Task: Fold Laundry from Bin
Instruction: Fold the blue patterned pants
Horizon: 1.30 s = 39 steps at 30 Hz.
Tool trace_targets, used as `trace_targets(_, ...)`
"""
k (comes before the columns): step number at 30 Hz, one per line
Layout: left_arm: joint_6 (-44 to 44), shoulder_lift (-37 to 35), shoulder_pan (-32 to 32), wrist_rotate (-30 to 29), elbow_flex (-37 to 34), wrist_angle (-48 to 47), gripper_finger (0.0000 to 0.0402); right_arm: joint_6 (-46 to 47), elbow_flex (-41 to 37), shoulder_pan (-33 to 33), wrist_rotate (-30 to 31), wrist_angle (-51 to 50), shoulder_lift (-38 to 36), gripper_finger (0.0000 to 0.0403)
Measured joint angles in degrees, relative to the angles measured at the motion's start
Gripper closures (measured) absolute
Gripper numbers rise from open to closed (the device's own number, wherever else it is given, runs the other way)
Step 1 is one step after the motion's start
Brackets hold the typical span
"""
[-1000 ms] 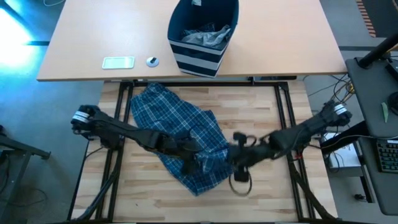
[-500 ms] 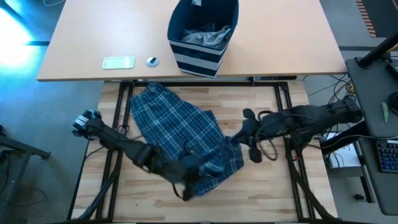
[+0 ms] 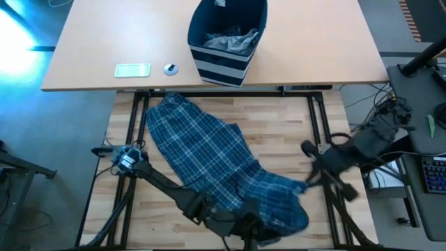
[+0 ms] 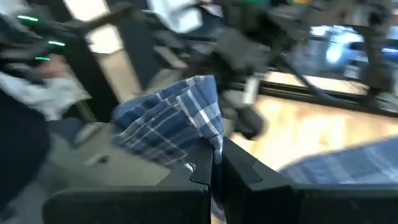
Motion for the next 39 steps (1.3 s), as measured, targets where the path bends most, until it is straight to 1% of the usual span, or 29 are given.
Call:
trace_targets(2, -0.1, 0.6, -0.9, -0.5, -0.6, 5.9, 0.0401, 1.1, 0.0, 3.8, -0.4, 1.7, 0.0, 0.0394)
trace_targets(4, 1.9, 1.2, -1.9, -0.5, -0.4, 11.9, 0.0401, 1.6, 0.0, 7.6, -1.8, 4.7, 0.5, 0.0394)
trace_targets(6, 5.7, 2.4, -2.7, 0.3, 2.3, 15.4, 0.0401, 2.1, 0.0, 11.0, -2.9, 9.8, 1.2, 0.0394)
trace_targets(8, 9.8, 3.7, -3.5, 0.2, 6.6, 14.9, 0.0401, 2.0, 0.0, 13.7, -3.0, 14.3, 2.1, 0.0394)
trace_targets(11, 13.7, 7.0, -3.7, 0.3, 15.8, 11.2, 0.0401, 1.7, 0.0, 15.4, -3.1, 20.2, 2.9, 0.0394)
trace_targets(12, 14.5, 7.4, -3.6, 0.5, 15.7, 12.0, 0.0401, 1.7, 0.0, 15.7, -3.0, 22.0, 3.0, 0.0394)
trace_targets(13, 14.5, 6.9, -3.6, 1.0, 13.2, 16.8, 0.0401, 1.7, 0.0, 16.0, -3.0, 23.1, 3.1, 0.0394)
trace_targets(15, 14.8, 6.8, -3.6, 1.2, 10.4, 20.5, 0.0401, 1.9, 0.0, 17.2, -2.9, 24.3, 3.1, 0.0394)
trace_targets(19, 15.3, 7.4, -3.6, 1.4, 10.5, 21.1, 0.0401, 1.4, 0.8, 19.3, -3.7, 23.7, 3.1, 0.0394)
trace_targets(22, 18.5, 7.3, -3.6, 1.4, 11.7, 20.4, 0.0401, -0.2, 1.0, 19.3, 0.4, 21.4, 3.1, 0.0394)
trace_targets(24, 21.4, 7.3, -3.6, 1.2, 13.1, 17.0, 0.0401, -2.0, 1.0, 18.7, 5.0, 19.4, 3.2, 0.0394)
trace_targets(26, 22.6, 7.1, -3.6, -1.2, 15.5, 9.7, 0.0401, -3.2, 1.0, 17.1, 9.0, 17.2, 3.3, 0.0394)
trace_targets(28, 22.1, 4.9, -3.8, -5.6, 14.6, 3.3, 0.0401, -3.4, 1.0, 15.3, 12.4, 14.8, 3.2, 0.0394)
trace_targets(31, 20.1, 1.5, -4.0, -14.2, 14.2, -8.0, 0.0401, -3.3, 1.0, 12.4, 17.5, 11.9, 3.0, 0.0394)
trace_targets(33, 18.4, -0.4, -4.1, -18.4, 14.2, -15.4, 0.0402, -3.4, 1.0, 9.6, 19.0, 10.3, 3.2, 0.0394)
trace_targets(39, 8.0, -5.3, -4.6, -25.3, 14.1, -38.0, 0.0401, -3.6, 1.0, -2.3, 18.6, 8.9, 5.7, 0.0394)
